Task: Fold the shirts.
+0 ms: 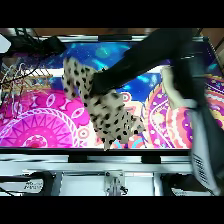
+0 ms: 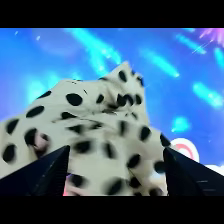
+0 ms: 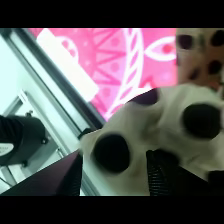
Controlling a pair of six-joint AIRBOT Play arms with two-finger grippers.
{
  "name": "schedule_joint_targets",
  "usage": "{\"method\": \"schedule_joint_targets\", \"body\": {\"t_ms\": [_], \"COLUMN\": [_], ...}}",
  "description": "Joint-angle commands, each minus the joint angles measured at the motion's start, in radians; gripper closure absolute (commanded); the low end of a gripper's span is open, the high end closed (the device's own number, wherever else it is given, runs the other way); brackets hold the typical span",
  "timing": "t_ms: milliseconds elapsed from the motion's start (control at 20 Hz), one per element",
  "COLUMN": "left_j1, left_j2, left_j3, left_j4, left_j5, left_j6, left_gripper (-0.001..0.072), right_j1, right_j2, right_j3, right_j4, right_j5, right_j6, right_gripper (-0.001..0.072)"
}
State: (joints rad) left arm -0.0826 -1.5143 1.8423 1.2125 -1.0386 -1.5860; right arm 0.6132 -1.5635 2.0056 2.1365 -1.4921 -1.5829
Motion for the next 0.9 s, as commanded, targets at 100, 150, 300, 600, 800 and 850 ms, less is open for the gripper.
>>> {"method": "schedule_joint_targets", "body": {"t_ms": [100,150,300,600,800,850], "left_j1": [0.099,0.112,0.117,0.050,-0.067,-0.099], "left_j2": [-0.007,-0.007,-0.003,0.145,0.236,0.232], "left_j3": [0.000,0.000,-0.013,-0.486,-0.846,-0.896], "left_j4": [0.004,0.026,0.112,0.045,-0.120,-0.156], "left_j5": [-0.287,-0.353,-0.507,-0.435,-0.171,-0.103], "left_j6": [0.003,0.003,0.004,0.006,0.000,0.008], "left_gripper": [0.0041,0.0041,0.0045,0.0040,-0.0013,-0.0013], "right_j1": [0.094,0.060,-0.101,-0.418,-0.488,-0.488], "right_j2": [-0.157,-0.130,-0.016,0.037,-0.060,-0.088], "right_j3": [0.002,0.002,0.002,0.000,0.000,0.000], "right_j4": [0.001,0.002,-0.005,-0.142,-0.150,-0.154], "right_j5": [-0.017,-0.024,-0.016,-0.018,-0.029,-0.032], "right_j6": [-0.057,-0.061,-0.062,-0.052,-0.053,-0.057], "right_gripper": [0.0178,0.0087,0.0087,0.0087,0.0088,0.0087]}}
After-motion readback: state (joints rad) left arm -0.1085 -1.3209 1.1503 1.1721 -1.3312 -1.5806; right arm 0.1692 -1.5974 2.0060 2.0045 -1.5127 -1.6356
